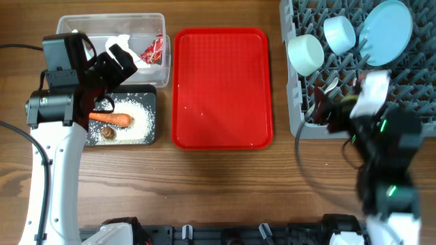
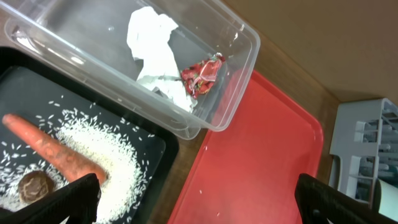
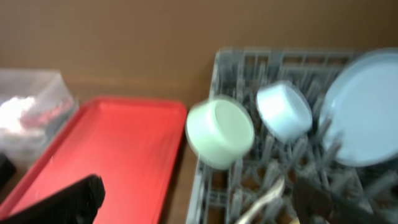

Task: Sort waste into correct bins and load items into the dishwasher rack

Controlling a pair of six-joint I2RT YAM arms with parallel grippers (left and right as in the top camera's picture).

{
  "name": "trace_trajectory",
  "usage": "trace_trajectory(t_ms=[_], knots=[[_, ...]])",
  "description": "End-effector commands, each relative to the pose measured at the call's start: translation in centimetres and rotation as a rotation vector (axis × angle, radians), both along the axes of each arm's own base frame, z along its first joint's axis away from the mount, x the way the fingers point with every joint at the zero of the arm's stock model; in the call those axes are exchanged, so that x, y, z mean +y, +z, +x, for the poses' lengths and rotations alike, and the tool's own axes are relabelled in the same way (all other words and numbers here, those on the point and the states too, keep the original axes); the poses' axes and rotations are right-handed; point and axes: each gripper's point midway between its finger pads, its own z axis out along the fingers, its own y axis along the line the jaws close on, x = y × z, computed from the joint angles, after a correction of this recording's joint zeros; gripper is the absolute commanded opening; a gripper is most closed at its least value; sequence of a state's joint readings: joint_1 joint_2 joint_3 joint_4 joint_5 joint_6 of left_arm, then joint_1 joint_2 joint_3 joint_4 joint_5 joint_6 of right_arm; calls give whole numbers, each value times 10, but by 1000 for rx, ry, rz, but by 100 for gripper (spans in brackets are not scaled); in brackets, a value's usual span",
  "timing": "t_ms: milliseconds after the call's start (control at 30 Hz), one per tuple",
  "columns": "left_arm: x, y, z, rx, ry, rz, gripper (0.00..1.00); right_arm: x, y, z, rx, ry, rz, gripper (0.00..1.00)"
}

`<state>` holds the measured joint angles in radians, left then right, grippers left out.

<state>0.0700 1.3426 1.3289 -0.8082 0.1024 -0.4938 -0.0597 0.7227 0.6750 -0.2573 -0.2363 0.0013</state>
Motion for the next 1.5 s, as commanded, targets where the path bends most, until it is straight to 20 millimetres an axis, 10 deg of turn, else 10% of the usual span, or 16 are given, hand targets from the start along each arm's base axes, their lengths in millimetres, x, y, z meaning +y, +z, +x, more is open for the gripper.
trace_trajectory(t_ms=[0,367,1467], knots=[[-1,4,2,-14,-15,19,100,4,-38,-29,-107,-22,64,100],[-1,4,2,-14,-15,19,100,-4,-102,-54,-206,-86,126,100],[1,8,-5,-18,-9,36,100,-3,-88,-55,-284,-78,127,100]])
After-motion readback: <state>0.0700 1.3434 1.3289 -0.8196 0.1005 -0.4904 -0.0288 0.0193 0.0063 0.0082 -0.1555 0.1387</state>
